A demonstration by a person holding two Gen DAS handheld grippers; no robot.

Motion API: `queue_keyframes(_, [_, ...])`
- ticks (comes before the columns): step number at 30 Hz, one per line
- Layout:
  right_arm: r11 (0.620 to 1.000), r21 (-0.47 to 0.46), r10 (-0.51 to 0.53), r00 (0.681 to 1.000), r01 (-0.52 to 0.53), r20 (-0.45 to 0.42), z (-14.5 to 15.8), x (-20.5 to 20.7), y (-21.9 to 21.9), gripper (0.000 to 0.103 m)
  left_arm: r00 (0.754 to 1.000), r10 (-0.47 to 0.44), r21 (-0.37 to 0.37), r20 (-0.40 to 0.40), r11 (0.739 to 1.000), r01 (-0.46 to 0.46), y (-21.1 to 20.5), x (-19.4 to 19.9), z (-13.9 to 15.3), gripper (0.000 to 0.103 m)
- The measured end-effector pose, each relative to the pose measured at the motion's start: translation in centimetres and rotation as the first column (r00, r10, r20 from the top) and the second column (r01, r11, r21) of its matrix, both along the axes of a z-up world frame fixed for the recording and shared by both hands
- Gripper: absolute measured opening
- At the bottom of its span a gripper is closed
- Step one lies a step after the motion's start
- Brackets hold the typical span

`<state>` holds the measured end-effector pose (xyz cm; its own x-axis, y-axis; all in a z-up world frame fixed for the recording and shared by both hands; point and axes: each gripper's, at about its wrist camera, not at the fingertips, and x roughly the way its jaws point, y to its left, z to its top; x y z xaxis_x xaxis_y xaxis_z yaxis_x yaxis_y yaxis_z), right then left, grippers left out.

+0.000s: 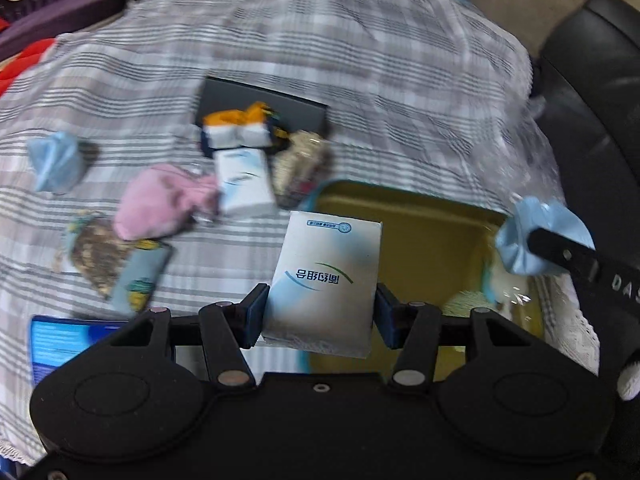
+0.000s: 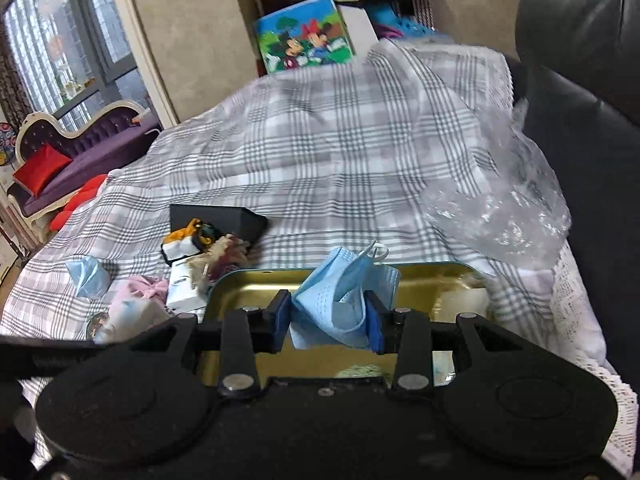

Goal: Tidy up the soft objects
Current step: 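Release the tissue pack into the tray while the right gripper drops the mask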

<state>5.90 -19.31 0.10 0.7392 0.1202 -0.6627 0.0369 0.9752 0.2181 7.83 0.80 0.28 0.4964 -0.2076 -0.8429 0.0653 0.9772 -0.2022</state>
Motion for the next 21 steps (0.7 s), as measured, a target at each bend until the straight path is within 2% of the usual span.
queue_keyframes(3, [1.000,0.006,-0.015,1.000,0.015,-0.013,-0.2,0.4,-0.6,0.038,0.998,-0.063,-0.031,-0.007,0.998,0.063,-1.6,0.3,-0.3,0.054])
queue_keyframes(5, [1.000,0.005,-0.018,1.000,0.018,-0.017,-0.1,0.2,-0.7,0.038,0.997,-0.078,-0.017,0.005,0.997,0.078,-2.3,0.1,-0.4,0.063])
queue_keyframes(8, [1.000,-0.003,-0.018,1.000,0.018,-0.018,-0.1,0.2,-0.8,0.038,0.996,-0.082,0.023,0.017,0.996,0.082,-2.7,-0.1,-0.5,0.065])
queue_keyframes(14, [1.000,-0.006,-0.023,0.999,0.023,-0.024,-0.1,0.8,-1.0,0.038,1.000,-0.027,0.003,0.009,1.000,0.027,-1.1,0.2,-0.4,0.067])
queue_keyframes(21, [0.999,-0.034,-0.029,1.000,0.030,0.005,0.7,1.2,-0.4,0.041,0.998,0.063,0.015,-0.012,0.998,-0.062,2.0,0.3,-0.7,0.070])
